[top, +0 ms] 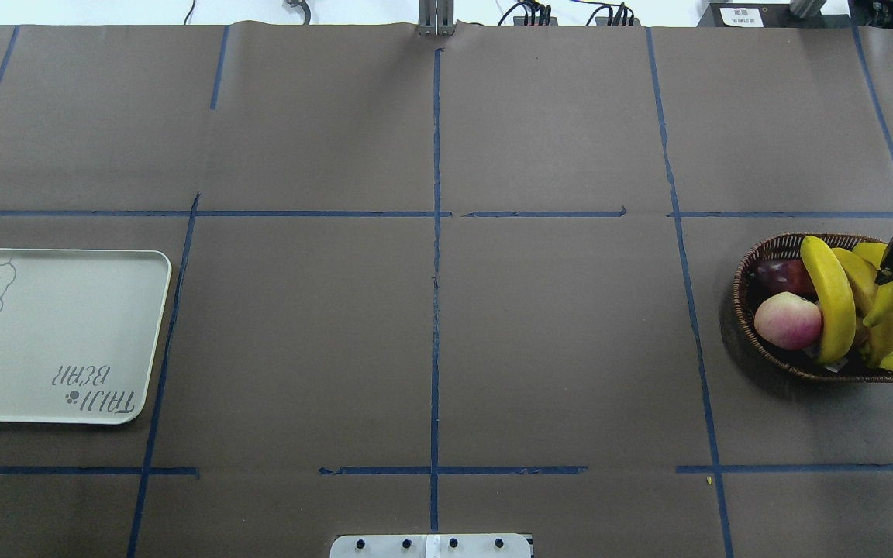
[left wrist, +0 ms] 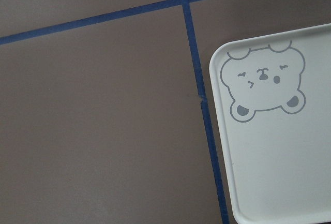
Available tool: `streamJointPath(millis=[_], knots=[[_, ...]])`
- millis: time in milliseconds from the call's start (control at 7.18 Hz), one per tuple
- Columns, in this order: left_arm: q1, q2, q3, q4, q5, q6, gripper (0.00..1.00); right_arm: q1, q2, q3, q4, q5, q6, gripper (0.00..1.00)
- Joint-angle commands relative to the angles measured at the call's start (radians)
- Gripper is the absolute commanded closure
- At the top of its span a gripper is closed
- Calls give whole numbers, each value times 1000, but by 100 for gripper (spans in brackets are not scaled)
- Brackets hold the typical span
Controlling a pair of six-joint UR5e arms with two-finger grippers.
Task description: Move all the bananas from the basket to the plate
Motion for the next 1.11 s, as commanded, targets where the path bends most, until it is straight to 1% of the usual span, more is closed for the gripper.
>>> streamJointPath(millis=[0,279,418,557,697,836,975], knots=[[1,0,0,-2,-1,-3,0,4,-2,73,-3,-3,-35,100],[4,-12,-4,-2,8,0,0,36,10,92,-3,-4,-267,100],[7,-26,-15,-2,8,-1,0,35,20,94,2,0,-292,100],[15,-50,-29,-2,7,-9,0,36,39,92,49,13,-367,99],[19,-108,-24,-35,3,-6,0,33,51,83,93,40,-422,100],[21,-165,-3,-99,2,-10,0,32,104,81,98,92,-423,100],[29,-181,-3,-107,-7,-12,0,21,147,81,100,103,-426,98]])
